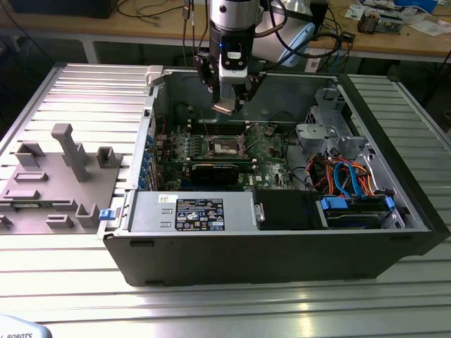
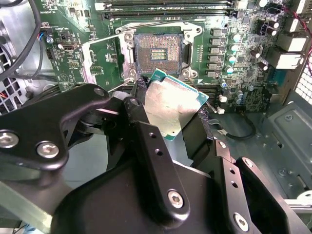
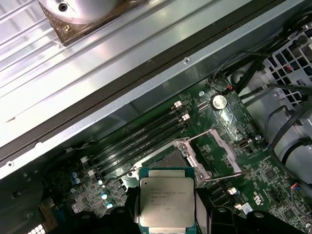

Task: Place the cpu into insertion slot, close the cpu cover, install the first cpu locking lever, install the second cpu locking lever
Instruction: 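Place the cpu into insertion slot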

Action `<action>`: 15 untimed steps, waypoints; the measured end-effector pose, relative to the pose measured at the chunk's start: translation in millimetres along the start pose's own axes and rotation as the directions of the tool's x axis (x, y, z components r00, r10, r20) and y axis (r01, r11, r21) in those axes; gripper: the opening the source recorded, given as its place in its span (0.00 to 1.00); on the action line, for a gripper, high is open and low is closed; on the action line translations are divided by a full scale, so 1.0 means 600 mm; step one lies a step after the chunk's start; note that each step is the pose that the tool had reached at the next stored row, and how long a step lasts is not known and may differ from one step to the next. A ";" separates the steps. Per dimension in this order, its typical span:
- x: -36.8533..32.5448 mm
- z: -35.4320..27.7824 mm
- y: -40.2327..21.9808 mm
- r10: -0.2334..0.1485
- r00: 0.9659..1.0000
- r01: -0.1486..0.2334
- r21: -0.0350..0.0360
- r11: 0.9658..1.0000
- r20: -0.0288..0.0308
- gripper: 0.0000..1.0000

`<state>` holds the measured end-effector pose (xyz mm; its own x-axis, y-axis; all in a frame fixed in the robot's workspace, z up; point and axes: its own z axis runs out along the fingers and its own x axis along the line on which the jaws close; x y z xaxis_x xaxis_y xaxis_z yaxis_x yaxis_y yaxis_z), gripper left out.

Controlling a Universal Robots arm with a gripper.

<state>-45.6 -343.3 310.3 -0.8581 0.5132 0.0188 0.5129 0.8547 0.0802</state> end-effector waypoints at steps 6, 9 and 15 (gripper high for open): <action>0.000 0.000 0.000 0.004 1.000 -0.004 0.000 1.000 0.000 0.54; 0.000 0.000 0.000 0.005 1.000 -0.005 0.000 1.000 0.000 0.54; 0.000 0.000 0.000 0.009 1.000 -0.009 0.000 1.000 0.001 0.54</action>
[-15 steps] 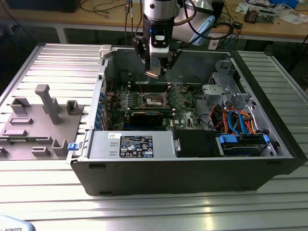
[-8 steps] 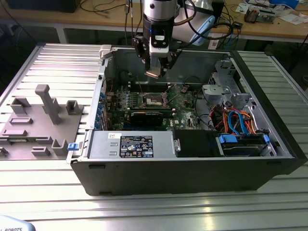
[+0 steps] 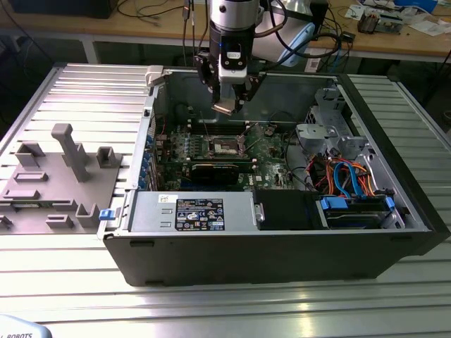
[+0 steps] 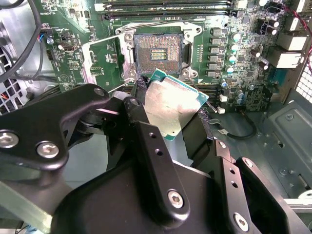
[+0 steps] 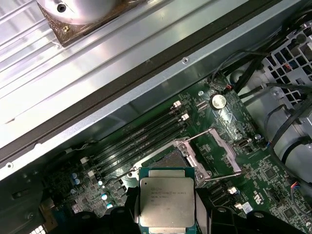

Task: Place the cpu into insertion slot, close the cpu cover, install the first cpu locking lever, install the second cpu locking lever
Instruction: 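Place the cpu into insertion slot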

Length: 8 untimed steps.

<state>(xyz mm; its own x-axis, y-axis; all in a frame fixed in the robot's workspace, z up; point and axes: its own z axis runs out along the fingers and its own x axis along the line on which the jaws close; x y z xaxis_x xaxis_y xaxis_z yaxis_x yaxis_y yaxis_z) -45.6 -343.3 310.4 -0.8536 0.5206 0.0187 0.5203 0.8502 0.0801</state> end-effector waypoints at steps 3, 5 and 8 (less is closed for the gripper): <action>0.000 0.000 0.000 0.003 1.000 -0.003 0.000 1.000 0.000 0.54; 0.000 0.000 0.000 0.007 1.000 -0.007 0.000 1.000 0.001 0.54; 0.000 0.000 0.000 0.009 1.000 -0.009 0.000 1.000 0.001 0.54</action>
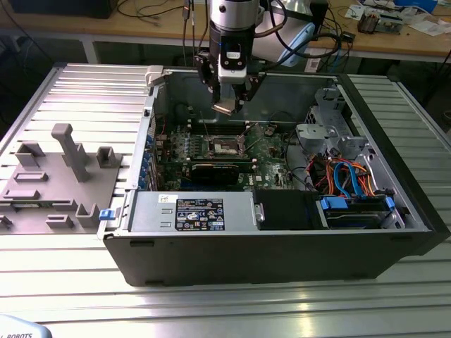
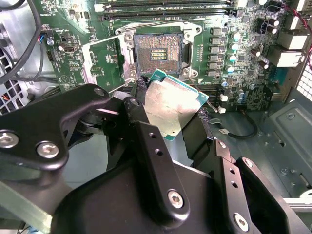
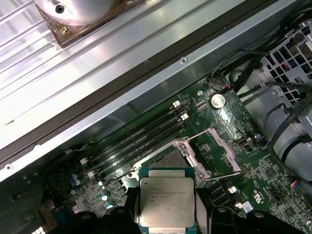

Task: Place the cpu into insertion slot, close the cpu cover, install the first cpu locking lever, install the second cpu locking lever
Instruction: 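Place the cpu into insertion slot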

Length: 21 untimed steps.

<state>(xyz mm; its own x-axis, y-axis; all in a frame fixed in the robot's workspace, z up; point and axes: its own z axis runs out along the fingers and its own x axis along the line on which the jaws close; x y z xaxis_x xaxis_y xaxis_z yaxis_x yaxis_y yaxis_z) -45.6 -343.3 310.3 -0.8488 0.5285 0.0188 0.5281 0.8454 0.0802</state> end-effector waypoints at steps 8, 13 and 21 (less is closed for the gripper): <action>0.000 0.000 0.000 0.014 1.000 -0.014 0.000 1.000 0.001 0.54; 0.000 0.000 0.000 0.026 1.000 -0.026 0.000 1.000 0.002 0.54; 0.000 0.000 0.000 0.048 0.999 -0.048 -0.001 0.999 0.004 0.54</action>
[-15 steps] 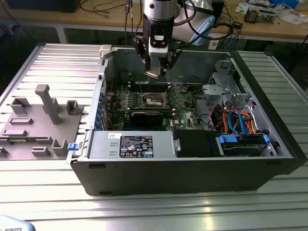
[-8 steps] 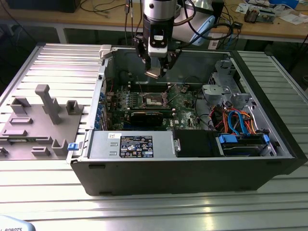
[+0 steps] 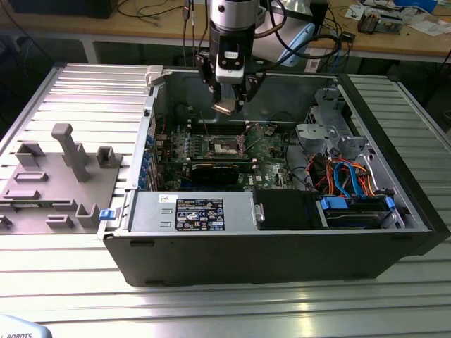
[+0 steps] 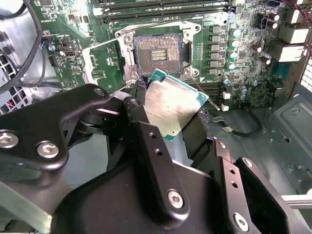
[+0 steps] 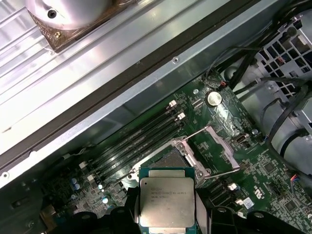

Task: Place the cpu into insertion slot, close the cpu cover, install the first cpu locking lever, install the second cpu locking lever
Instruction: 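Place the cpu into insertion slot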

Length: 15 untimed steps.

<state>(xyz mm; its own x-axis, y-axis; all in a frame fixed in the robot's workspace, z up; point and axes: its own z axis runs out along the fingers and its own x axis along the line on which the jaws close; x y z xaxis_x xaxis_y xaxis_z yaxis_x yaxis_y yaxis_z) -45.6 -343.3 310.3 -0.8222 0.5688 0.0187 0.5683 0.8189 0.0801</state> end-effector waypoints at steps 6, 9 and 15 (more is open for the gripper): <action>0.000 0.000 0.000 0.013 1.000 -0.013 0.000 1.000 0.001 0.54; 0.000 0.000 0.000 0.019 1.000 -0.019 0.000 1.000 0.001 0.54; 0.000 0.000 0.000 0.031 1.000 -0.031 -0.001 1.000 0.002 0.54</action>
<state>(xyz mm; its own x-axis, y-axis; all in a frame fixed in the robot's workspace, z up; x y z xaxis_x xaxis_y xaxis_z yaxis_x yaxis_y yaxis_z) -45.6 -343.3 310.4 -0.8041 0.5941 0.0187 0.5935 0.8008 0.0800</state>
